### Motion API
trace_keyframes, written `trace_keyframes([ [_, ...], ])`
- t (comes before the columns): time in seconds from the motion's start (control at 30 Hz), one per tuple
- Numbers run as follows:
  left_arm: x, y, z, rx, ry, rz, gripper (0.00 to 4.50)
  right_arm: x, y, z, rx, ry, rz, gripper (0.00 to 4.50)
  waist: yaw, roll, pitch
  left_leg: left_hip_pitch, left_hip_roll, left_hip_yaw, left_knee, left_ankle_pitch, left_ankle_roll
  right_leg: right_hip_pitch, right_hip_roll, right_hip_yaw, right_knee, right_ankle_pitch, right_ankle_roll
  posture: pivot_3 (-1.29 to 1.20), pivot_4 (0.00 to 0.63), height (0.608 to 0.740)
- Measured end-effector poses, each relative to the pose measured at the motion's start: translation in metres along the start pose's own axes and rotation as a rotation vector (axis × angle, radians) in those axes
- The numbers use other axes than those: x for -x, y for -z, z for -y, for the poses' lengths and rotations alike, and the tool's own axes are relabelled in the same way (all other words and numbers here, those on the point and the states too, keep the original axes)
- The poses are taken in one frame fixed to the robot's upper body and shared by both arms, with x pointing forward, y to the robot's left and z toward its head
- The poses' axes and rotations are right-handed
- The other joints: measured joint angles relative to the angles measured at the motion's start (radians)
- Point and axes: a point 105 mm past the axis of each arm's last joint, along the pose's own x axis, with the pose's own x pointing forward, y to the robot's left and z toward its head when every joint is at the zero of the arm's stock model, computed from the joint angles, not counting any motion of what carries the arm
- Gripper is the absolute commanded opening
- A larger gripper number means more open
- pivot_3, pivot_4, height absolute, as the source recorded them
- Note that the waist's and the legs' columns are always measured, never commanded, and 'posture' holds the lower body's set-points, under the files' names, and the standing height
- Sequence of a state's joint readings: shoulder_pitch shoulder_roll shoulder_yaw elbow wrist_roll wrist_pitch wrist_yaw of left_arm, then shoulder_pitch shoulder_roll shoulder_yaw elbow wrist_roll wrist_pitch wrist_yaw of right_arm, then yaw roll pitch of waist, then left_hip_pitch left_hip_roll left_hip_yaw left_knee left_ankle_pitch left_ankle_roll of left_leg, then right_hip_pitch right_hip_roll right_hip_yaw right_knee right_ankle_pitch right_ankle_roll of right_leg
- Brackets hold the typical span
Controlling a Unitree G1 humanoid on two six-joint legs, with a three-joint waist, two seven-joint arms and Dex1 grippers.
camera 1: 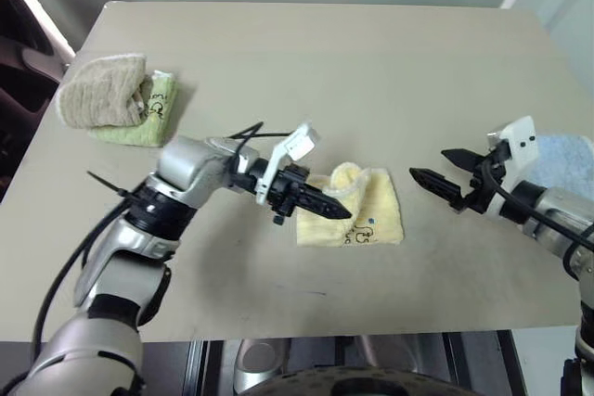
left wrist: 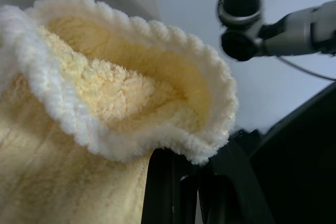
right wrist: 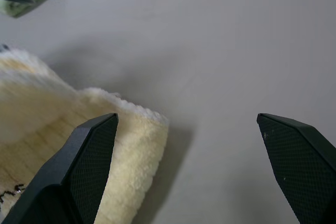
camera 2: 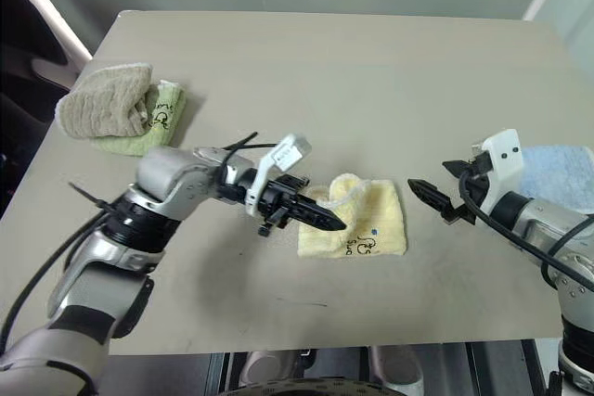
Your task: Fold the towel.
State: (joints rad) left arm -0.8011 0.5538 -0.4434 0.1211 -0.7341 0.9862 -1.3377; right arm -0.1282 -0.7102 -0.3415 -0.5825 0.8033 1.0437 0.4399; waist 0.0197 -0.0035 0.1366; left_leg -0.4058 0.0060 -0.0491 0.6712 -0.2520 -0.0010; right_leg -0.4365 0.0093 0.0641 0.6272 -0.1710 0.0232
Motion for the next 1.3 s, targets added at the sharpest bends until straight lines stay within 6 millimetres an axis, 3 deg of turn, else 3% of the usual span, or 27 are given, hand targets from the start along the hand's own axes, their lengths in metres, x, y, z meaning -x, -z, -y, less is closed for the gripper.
trace_keyframes([
  [0.17,-0.014,0.001,-0.01,-0.006,0.015,0.01,0.03,0.008,0.001,0.001,-0.005,0.032,0.005,4.5,0.002,0.0,0.0,0.0,0.001,0.001,0.003,0.0,0.001,0.002,0.0,0.0,0.0,-0.002,0.004,0.0,0.15,0.733],
  [0.43,-0.055,-0.004,-0.029,-0.101,0.014,0.114,0.03,0.013,0.001,0.001,0.005,0.066,-0.001,4.5,0.009,0.0,0.0,0.0,0.0,0.004,0.013,-0.009,0.016,0.006,0.0,0.002,-0.001,-0.003,0.015,0.0,0.15,0.733],
  [0.53,-0.056,0.002,-0.027,-0.067,0.03,0.113,0.66,0.014,0.003,0.001,0.014,0.073,-0.011,4.5,0.008,0.0,0.0,0.0,0.0,0.004,0.012,-0.009,0.015,0.006,0.0,0.002,-0.001,-0.003,0.016,0.0,0.15,0.733],
  [0.9,-0.049,0.006,-0.023,-0.018,0.035,0.121,4.45,0.016,0.001,0.002,0.034,0.081,-0.019,4.5,0.009,0.0,0.0,0.0,0.0,0.005,0.013,-0.009,0.016,0.006,0.0,0.003,-0.001,-0.001,0.018,0.0,0.15,0.733],
  [1.1,-0.034,-0.018,-0.028,-0.079,-0.038,0.235,4.48,0.017,-0.007,0.002,0.053,0.082,0.034,4.5,0.009,0.0,0.0,0.001,0.0,0.006,0.013,-0.008,0.017,0.006,0.0,0.003,-0.001,0.001,0.019,0.0,0.15,0.733],
  [1.23,-0.006,-0.033,-0.029,-0.181,-0.134,0.288,4.48,0.02,-0.015,-0.007,0.065,0.031,0.081,4.5,0.008,0.0,0.0,0.001,0.0,0.006,0.012,-0.007,0.017,0.006,0.0,0.003,-0.001,0.001,0.019,0.0,0.15,0.733],
  [1.3,0.006,-0.034,-0.03,-0.238,-0.188,0.276,4.5,0.02,-0.017,-0.014,0.063,-0.012,0.094,4.11,0.007,0.0,0.0,0.001,0.0,0.006,0.013,-0.007,0.017,0.006,0.001,0.004,-0.001,0.001,0.018,0.0,0.15,0.733],
])
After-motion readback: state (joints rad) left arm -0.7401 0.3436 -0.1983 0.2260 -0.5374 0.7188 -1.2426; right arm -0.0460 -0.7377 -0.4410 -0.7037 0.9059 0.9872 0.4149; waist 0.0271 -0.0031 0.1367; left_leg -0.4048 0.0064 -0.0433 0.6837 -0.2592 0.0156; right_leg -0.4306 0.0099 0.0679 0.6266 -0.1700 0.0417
